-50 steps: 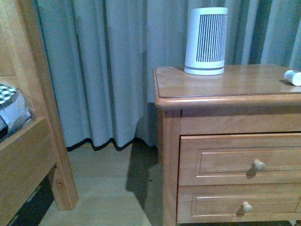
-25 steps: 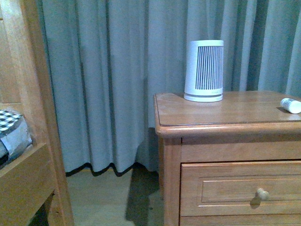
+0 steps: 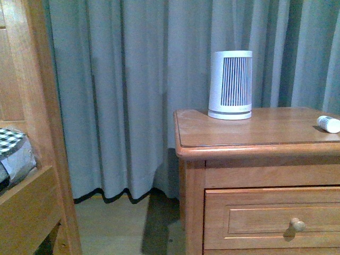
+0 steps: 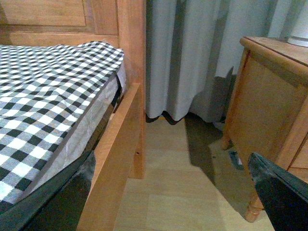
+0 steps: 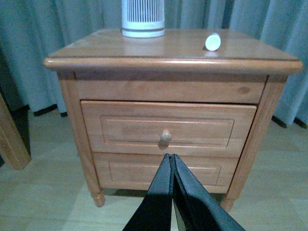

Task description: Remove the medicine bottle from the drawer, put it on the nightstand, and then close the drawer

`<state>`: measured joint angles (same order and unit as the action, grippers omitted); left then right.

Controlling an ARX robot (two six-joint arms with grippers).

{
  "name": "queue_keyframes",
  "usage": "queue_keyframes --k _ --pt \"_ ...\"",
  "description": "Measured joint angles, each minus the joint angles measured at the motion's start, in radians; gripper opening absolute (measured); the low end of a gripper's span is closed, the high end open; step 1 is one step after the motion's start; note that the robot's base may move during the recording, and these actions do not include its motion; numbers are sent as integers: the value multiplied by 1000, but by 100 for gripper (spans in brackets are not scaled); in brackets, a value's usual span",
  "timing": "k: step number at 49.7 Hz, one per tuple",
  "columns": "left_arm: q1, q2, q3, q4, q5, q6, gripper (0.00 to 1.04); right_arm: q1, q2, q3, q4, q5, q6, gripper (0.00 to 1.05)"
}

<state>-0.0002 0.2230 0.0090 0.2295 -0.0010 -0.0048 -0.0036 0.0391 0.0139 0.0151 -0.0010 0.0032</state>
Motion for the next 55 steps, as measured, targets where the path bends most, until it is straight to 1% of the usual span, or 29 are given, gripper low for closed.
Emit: queue_keyframes --k 17,25,26,37,39,44,46,49,55 --pt "0 0 0 0 1 0 98 0 -32 0 -13 0 0 3" --pt "0 0 0 0 1 0 98 0 -32 0 -13 0 0 30" --pt "0 0 0 0 1 0 98 0 -32 0 -13 0 0 31" --pt "0 0 0 0 1 0 98 0 -32 0 -13 0 0 69" --pt "0 0 0 0 1 0 98 0 -32 0 -13 0 0 74" --pt "0 0 0 0 1 0 98 0 -32 0 -13 0 0 91" --pt "0 0 0 0 1 0 98 0 -32 0 -13 0 0 99" --pt "0 0 0 0 1 0 98 0 -32 0 -13 0 0 98" --pt "0 0 0 0 1 0 98 0 -32 0 -13 0 0 98"
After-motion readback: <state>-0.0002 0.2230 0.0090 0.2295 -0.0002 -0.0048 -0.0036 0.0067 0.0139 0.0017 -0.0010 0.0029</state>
